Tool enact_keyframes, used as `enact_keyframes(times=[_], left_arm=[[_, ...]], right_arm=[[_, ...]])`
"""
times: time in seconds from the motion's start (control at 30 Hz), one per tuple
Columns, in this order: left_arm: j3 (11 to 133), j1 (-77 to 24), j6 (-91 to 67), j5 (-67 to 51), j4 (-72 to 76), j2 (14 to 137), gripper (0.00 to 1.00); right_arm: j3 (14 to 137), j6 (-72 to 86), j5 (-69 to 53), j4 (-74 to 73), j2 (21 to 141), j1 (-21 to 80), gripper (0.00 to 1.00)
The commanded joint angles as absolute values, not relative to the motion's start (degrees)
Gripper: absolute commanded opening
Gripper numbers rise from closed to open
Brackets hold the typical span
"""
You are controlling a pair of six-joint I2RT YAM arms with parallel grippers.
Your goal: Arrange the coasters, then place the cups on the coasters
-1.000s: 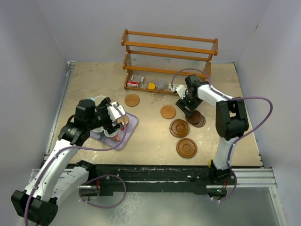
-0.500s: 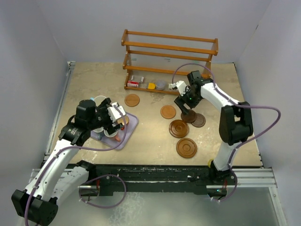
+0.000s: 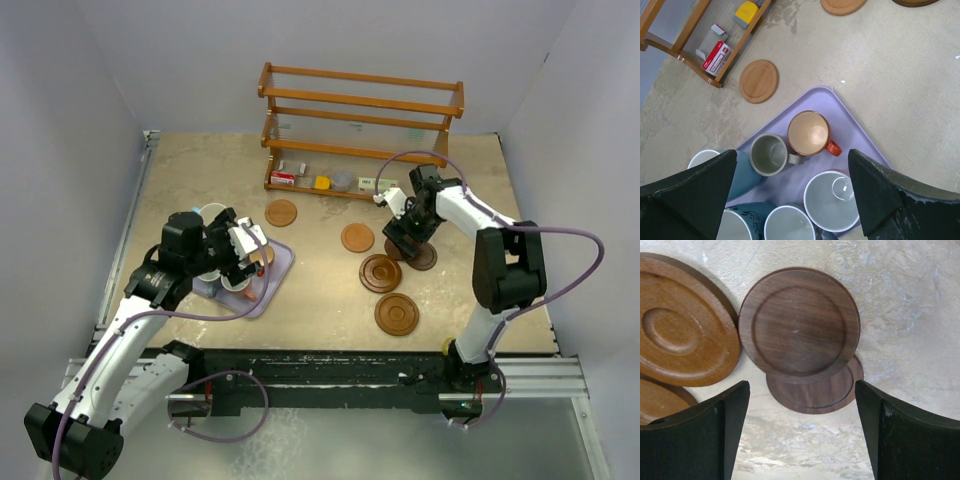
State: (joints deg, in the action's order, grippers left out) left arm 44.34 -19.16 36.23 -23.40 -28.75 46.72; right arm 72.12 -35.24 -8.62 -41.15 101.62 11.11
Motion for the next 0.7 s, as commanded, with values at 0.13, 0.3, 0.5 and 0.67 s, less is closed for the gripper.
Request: enact_keyframes(times=[0.13,0.3,0.5,0.67], left_arm=[[45.24,-19.35,36.95,-24.7,-27.42,46.32,0.89],[45.27,-19.34,36.91,-24.61,-27.5,46.49,0.89],[45.02,-19.35,36.91,-24.54,-27.51,46.58,0.89],[45.17,-19.38,36.91,-24.41,-27.51,46.59,0.89]], right_arm=[[73.69,-38.35,-5.44,-39.18,105.89,11.81,0.88],[75.32,-38.39,-6.14,-39.35,108.01,12.4,0.87],[77.3,-38.3,-6.1,-38.66,109.82,15.2,0.86],[80.41,-37.71,-5.54,-39.13,112.42,17.64,0.84]])
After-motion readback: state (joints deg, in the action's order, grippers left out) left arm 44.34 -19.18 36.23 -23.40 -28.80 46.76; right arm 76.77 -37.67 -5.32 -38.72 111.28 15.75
